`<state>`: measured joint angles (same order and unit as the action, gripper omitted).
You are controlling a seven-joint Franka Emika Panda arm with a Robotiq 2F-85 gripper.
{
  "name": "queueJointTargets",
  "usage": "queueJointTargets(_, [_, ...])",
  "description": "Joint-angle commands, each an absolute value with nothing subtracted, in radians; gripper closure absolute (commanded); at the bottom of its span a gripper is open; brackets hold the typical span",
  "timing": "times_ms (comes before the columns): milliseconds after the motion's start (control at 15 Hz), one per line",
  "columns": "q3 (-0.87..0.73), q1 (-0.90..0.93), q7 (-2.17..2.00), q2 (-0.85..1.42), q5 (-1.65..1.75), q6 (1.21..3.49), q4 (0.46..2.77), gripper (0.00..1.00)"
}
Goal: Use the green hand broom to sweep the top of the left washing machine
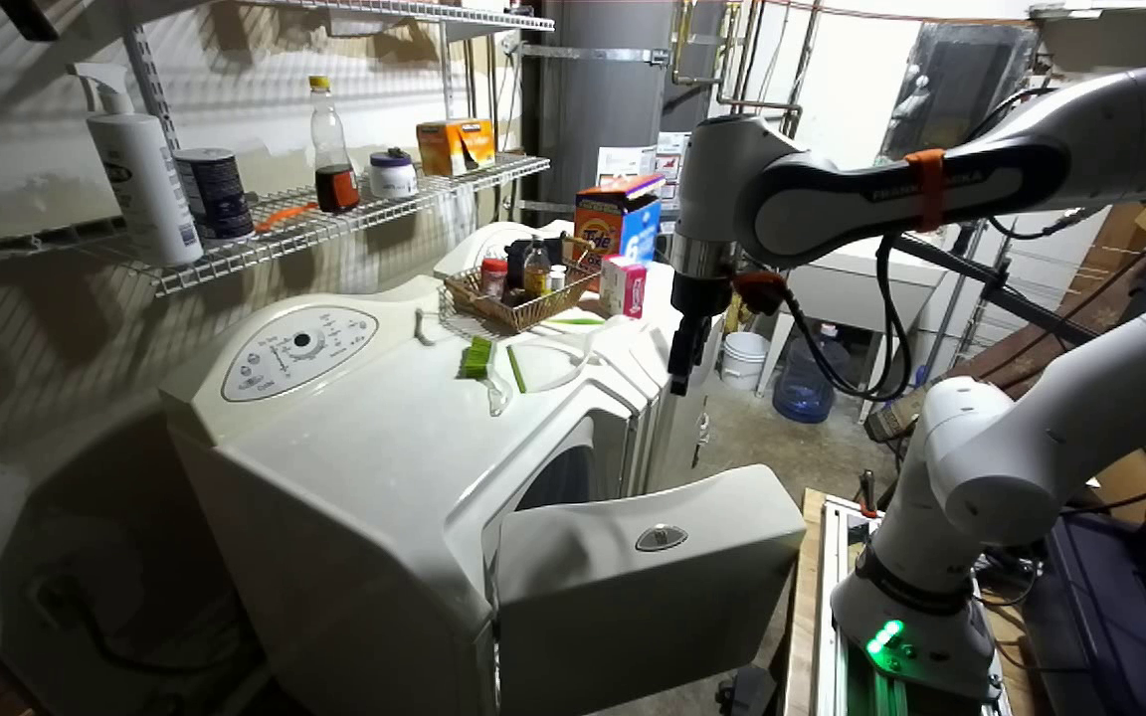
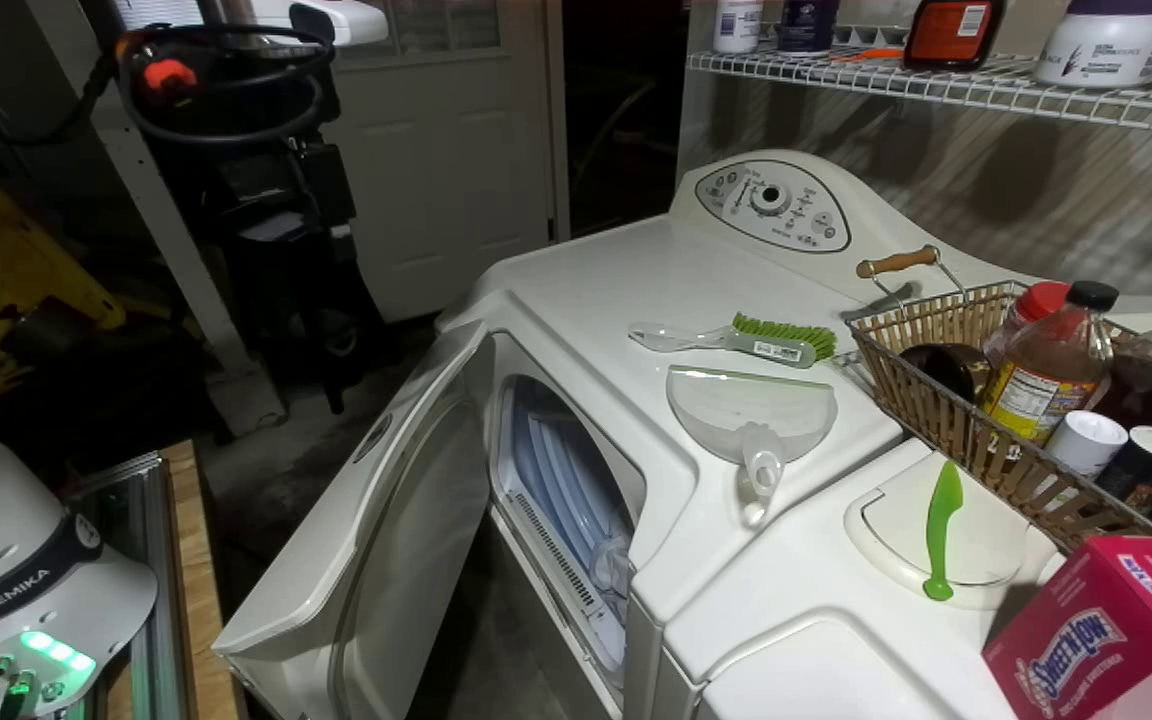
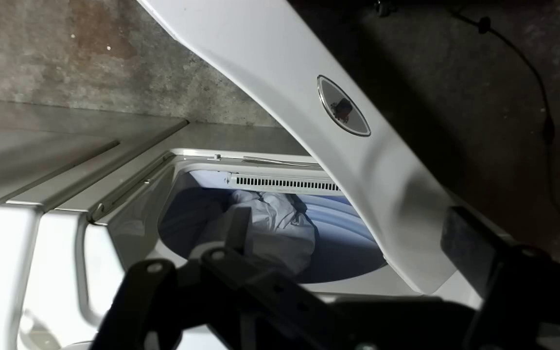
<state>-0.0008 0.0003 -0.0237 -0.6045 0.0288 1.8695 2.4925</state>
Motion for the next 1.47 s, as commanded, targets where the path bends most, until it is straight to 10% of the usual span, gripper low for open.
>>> queueJointTargets(0, [0.002, -0.002, -0.023, -0.604, 0.027, 1.867, 2.491, 0.0])
queueJointTargets(1400, [-0.038, -0.028, -0.496, 0.236, -0.125, 1.856, 1.645, 0.0])
